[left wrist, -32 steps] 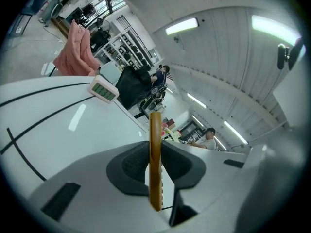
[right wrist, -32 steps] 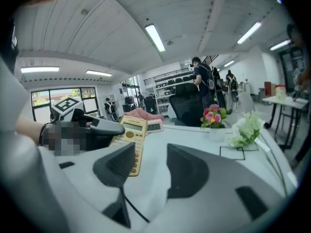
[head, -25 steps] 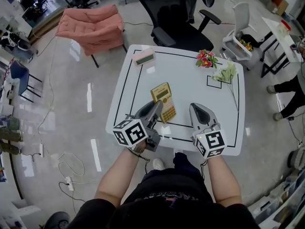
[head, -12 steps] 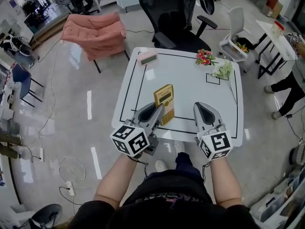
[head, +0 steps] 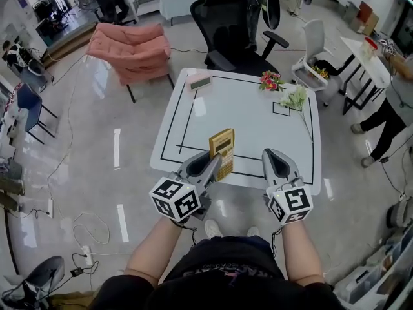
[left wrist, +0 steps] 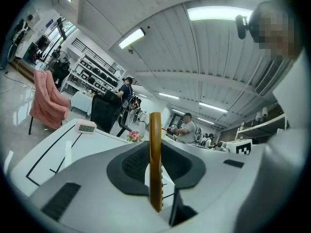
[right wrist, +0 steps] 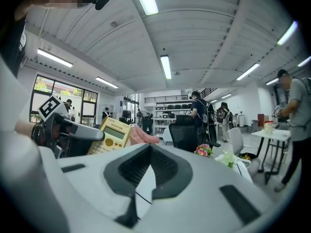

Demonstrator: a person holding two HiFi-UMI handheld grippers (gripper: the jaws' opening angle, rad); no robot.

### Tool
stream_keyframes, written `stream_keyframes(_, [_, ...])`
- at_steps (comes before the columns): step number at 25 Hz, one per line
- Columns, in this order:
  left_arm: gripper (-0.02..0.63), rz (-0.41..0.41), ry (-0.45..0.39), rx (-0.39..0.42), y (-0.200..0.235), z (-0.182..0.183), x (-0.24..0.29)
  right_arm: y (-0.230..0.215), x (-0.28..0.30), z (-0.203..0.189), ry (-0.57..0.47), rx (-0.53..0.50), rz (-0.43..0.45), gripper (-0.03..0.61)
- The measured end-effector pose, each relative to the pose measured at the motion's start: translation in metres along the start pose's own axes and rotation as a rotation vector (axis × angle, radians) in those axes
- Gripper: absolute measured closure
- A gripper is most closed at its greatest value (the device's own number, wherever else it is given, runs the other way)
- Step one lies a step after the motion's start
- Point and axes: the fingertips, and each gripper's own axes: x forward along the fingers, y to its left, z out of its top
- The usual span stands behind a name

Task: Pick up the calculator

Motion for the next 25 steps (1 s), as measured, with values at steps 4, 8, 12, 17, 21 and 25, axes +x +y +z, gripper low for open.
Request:
stream_keyframes(4, [0.540, 0.027, -0.012, 0.018, -0.018, -0.006, -0.005, -0.007, -0.018, 0.001, -0.003, -0.007, 0.021, 0.577])
stream_keyframes(8, [0.540, 0.063, -0.029, 0.011, -0.039, -0.020, -0.003, -0.023, -0.037, -0.005, -0.008, 0.000, 0.050, 0.577])
stream_keyframes(12, [0.540, 0.098, -0.036, -0.002, -0.069, -0.038, 0.001, -0.037, -0.065, -0.011, -0.010, 0.015, 0.087, 0.577])
stream_keyframes(17, [0.540, 0.138, -0.042, -0.008, -0.112, -0.063, 0.002, -0.050, -0.105, -0.018, -0.013, 0.020, 0.135, 0.577])
stream_keyframes(21, [0.540, 0.164, -0.054, -0.006, -0.146, -0.082, -0.001, -0.060, -0.138, -0.023, -0.023, 0.028, 0.162, 0.577])
stream_keyframes(25, [0.540, 0.197, -0.068, 0.004, -0.176, -0.098, -0.012, -0.061, -0.167, -0.028, -0.028, 0.040, 0.198, 0.577])
